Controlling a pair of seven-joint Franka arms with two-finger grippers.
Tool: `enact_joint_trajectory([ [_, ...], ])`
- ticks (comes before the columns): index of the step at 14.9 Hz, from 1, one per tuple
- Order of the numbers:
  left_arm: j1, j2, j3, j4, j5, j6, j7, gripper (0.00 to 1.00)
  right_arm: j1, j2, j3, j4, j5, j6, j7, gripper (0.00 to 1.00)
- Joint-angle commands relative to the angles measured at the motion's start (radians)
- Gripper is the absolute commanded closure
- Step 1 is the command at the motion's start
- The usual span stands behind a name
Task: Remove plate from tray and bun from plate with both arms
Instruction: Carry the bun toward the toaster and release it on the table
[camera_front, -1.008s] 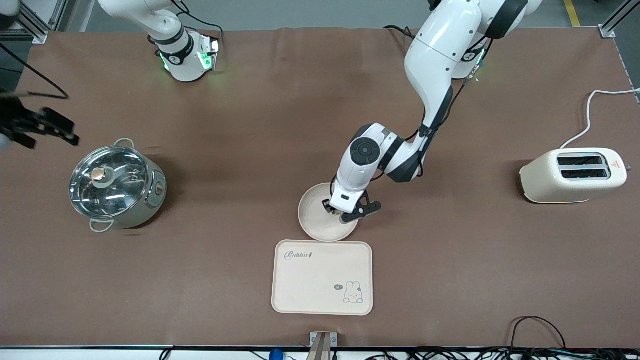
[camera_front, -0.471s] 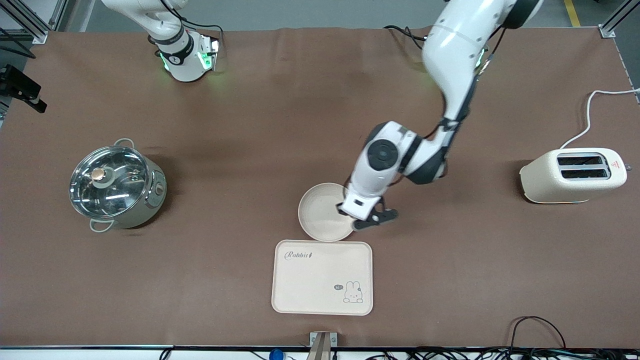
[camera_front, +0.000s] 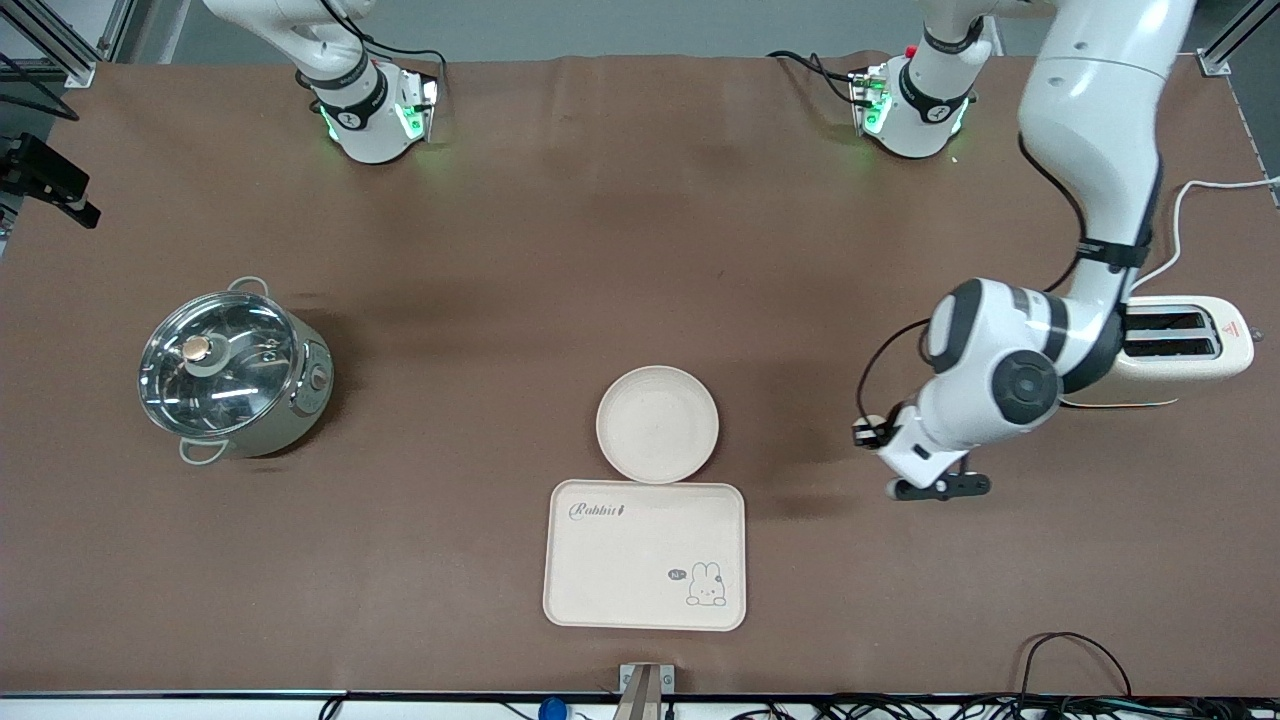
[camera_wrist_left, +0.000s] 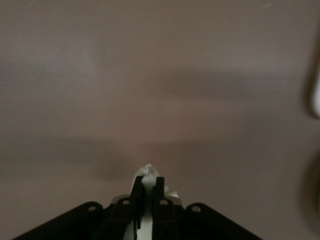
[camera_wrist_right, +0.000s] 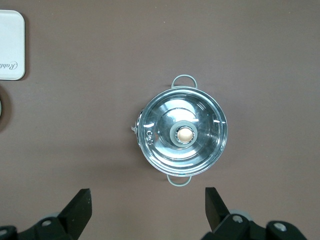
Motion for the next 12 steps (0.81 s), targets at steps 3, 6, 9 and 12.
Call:
enact_joint_trajectory([
  [3, 0.063, 0.013, -0.039, -0.098, 0.014, 0.076, 0.073, 0.44, -0.029, -0.007, 0.013, -0.021, -0.008, 0.011, 0.011, 0.0],
  [6, 0.077, 0.005, -0.037, -0.094, 0.014, 0.093, 0.068, 0.0, -0.027, -0.007, 0.015, -0.019, -0.01, 0.014, 0.013, 0.0],
  [9, 0.077, -0.071, -0.034, -0.056, 0.035, 0.062, 0.074, 0.0, -0.021, -0.007, 0.016, -0.018, -0.01, 0.014, 0.015, 0.0],
  [12, 0.077, -0.182, -0.04, 0.1, 0.077, -0.186, 0.081, 0.0, -0.021, -0.005, 0.018, -0.018, -0.008, 0.016, 0.015, 0.0],
])
